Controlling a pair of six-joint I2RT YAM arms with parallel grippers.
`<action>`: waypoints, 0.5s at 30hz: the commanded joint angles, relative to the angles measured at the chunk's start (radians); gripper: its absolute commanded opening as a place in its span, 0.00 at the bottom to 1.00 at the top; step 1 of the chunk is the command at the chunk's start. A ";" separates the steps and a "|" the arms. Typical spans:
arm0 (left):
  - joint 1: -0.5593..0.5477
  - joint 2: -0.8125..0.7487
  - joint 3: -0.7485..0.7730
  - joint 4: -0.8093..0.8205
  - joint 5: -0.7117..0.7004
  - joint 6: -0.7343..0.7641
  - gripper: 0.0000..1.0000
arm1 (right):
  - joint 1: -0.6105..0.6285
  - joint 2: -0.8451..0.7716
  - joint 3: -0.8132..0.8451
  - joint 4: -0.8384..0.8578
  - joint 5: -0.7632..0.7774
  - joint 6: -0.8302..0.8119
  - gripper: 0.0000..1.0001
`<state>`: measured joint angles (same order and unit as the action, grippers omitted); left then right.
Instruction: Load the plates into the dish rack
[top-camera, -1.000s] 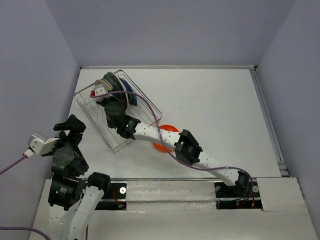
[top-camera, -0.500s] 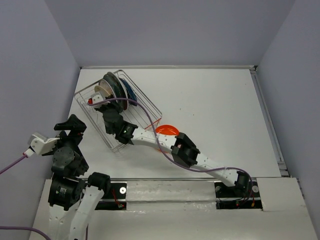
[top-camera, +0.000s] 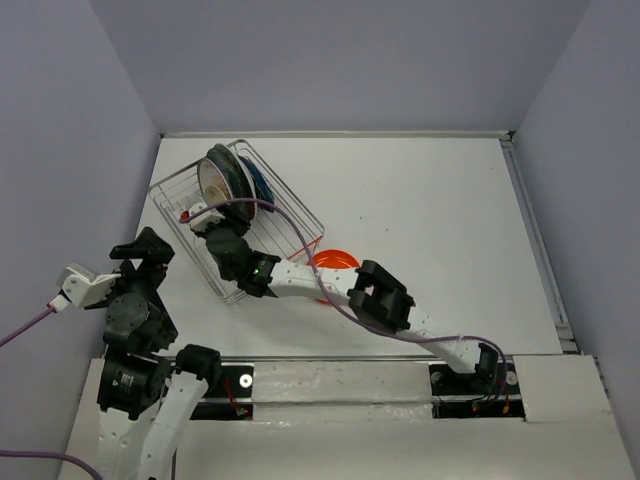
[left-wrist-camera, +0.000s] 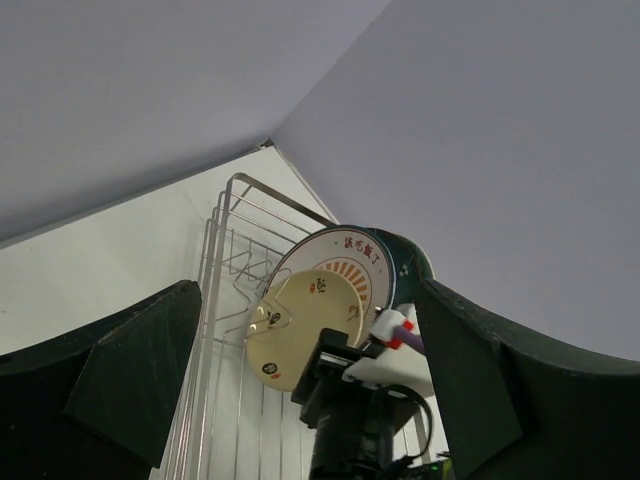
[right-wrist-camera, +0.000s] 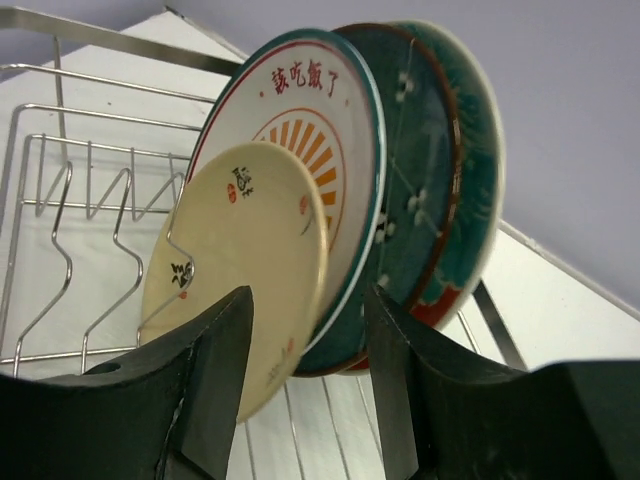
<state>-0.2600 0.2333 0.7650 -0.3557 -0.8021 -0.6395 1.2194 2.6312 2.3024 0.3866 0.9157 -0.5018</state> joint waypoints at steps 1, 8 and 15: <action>0.007 -0.006 -0.015 0.076 -0.016 0.020 0.99 | 0.008 -0.267 -0.139 0.020 -0.040 0.158 0.55; 0.007 -0.008 -0.042 0.118 0.059 0.080 0.99 | -0.053 -0.672 -0.634 -0.179 -0.199 0.480 0.56; -0.001 -0.022 -0.058 0.150 0.162 0.164 0.99 | -0.329 -1.124 -1.298 -0.403 -0.678 0.920 0.56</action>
<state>-0.2604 0.2295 0.7181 -0.2829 -0.6960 -0.5442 1.0332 1.6402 1.3121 0.1833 0.4820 0.1165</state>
